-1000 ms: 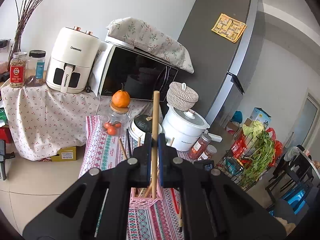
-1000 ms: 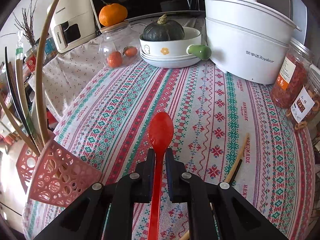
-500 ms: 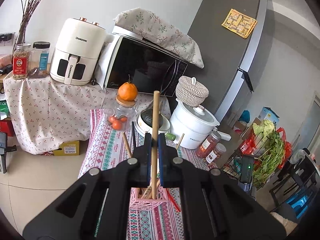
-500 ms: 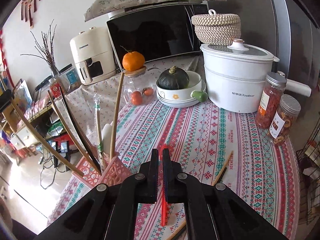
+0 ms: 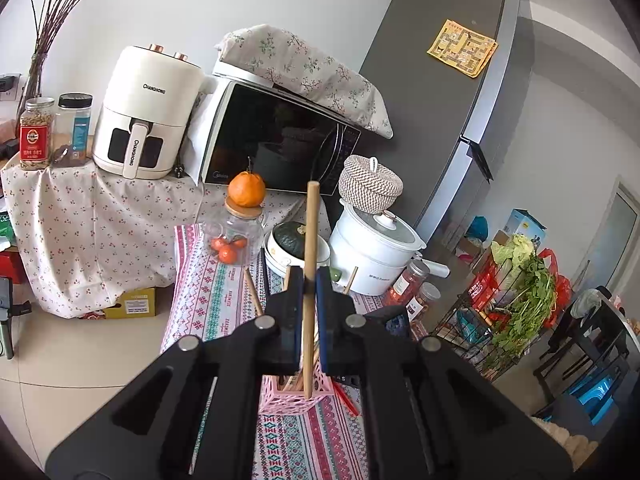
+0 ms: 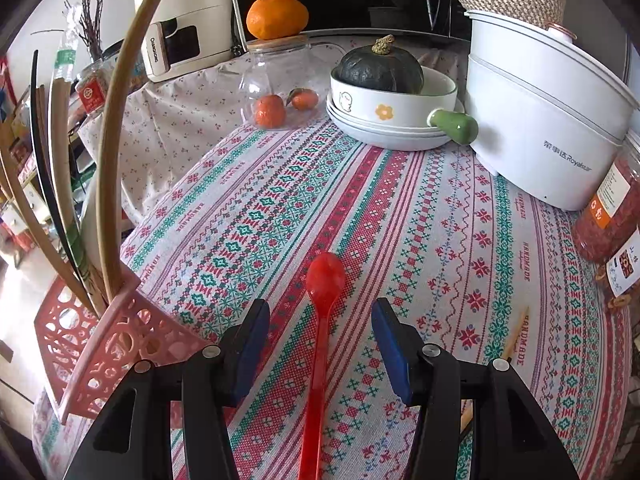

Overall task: Organize utensils
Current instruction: 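Carry the red spoon toward the pink caddy with the right tool while the left tool holds its chopstick, then lower the red spoon from the right tool into the pink caddy while the left tool holds its chopstick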

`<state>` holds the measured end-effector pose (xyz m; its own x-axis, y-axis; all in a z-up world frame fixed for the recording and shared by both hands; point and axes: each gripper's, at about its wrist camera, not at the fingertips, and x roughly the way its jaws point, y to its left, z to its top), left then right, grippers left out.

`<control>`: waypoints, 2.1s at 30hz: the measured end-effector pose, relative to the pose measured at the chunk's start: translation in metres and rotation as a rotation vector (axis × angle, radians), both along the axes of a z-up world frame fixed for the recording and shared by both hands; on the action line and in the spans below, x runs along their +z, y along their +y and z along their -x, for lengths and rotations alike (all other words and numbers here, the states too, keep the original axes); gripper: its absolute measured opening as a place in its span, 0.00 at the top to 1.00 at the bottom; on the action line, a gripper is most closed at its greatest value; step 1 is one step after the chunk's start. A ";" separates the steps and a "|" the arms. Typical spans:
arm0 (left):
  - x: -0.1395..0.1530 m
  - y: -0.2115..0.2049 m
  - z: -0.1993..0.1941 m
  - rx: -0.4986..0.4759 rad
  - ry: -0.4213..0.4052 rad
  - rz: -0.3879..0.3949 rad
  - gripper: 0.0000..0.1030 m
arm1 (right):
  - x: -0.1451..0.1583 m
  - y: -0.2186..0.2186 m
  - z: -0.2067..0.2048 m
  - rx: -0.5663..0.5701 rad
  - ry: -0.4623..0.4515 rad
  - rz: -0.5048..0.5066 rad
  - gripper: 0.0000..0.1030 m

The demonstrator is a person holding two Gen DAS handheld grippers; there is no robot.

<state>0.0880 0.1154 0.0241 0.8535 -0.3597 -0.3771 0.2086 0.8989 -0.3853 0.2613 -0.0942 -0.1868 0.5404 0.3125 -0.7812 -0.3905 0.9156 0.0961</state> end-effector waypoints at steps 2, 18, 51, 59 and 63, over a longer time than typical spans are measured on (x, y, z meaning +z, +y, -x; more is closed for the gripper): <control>-0.001 0.001 -0.001 -0.006 0.004 -0.001 0.93 | -0.010 0.007 -0.010 0.011 0.011 0.023 0.51; 0.000 0.003 -0.001 0.016 -0.008 0.032 0.93 | 0.041 -0.024 0.032 -0.058 -0.104 -0.022 0.91; -0.004 -0.027 0.023 -0.177 0.024 -0.035 0.93 | -0.012 0.000 -0.051 0.082 -0.030 -0.018 0.52; -0.033 -0.070 0.022 -0.306 0.136 -0.140 0.93 | -0.025 0.014 -0.068 0.127 -0.051 0.050 0.80; -0.036 -0.076 0.024 -0.328 0.153 -0.151 0.93 | -0.024 0.009 -0.068 0.106 -0.040 0.041 0.90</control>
